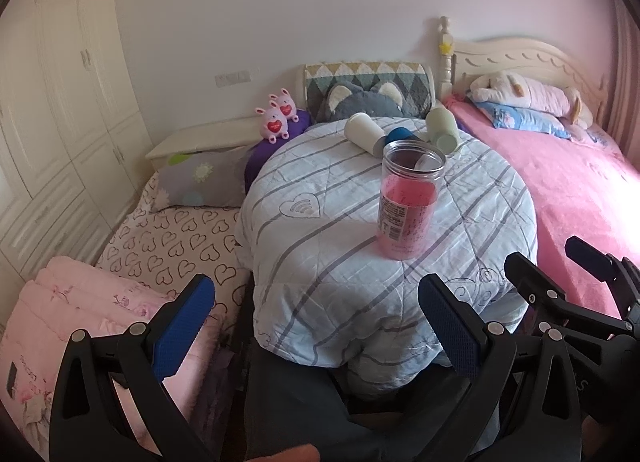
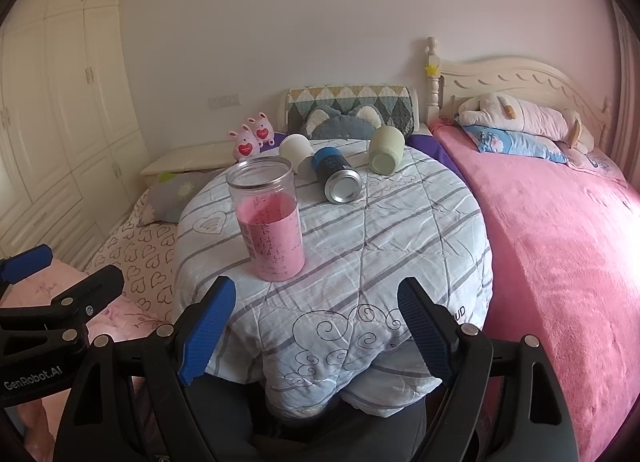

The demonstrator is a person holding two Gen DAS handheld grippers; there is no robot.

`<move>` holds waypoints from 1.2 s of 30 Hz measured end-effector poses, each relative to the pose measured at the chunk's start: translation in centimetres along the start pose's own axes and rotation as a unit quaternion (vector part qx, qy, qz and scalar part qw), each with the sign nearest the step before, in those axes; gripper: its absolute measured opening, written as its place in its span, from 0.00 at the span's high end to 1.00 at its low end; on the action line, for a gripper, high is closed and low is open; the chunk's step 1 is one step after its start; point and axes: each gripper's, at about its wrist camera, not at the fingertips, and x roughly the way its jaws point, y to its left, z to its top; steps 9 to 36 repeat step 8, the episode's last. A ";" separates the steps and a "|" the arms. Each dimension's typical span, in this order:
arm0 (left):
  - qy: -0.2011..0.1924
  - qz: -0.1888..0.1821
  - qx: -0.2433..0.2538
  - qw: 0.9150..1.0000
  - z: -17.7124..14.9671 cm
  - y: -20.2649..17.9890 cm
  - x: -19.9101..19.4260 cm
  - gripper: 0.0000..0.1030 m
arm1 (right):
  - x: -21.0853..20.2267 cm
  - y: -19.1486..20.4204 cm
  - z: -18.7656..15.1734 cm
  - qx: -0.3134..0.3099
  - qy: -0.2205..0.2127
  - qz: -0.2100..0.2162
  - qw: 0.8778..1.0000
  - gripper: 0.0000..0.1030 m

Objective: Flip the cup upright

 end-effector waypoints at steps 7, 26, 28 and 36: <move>-0.004 -0.003 -0.005 1.000 0.0 0.3 -0.1 0.00 | 0.0 -0.2 0.1 0.002 0.000 -0.003 1.000 0.18; -0.004 -0.004 -0.006 1.000 0.0 0.3 -0.1 0.00 | -0.1 -0.2 0.1 0.003 0.000 -0.002 1.000 0.18; -0.004 -0.004 -0.006 1.000 0.0 0.3 -0.1 0.00 | -0.1 -0.2 0.1 0.003 0.000 -0.002 1.000 0.18; -0.004 -0.004 -0.006 1.000 0.0 0.3 -0.1 0.00 | -0.1 -0.2 0.1 0.003 0.000 -0.002 1.000 0.18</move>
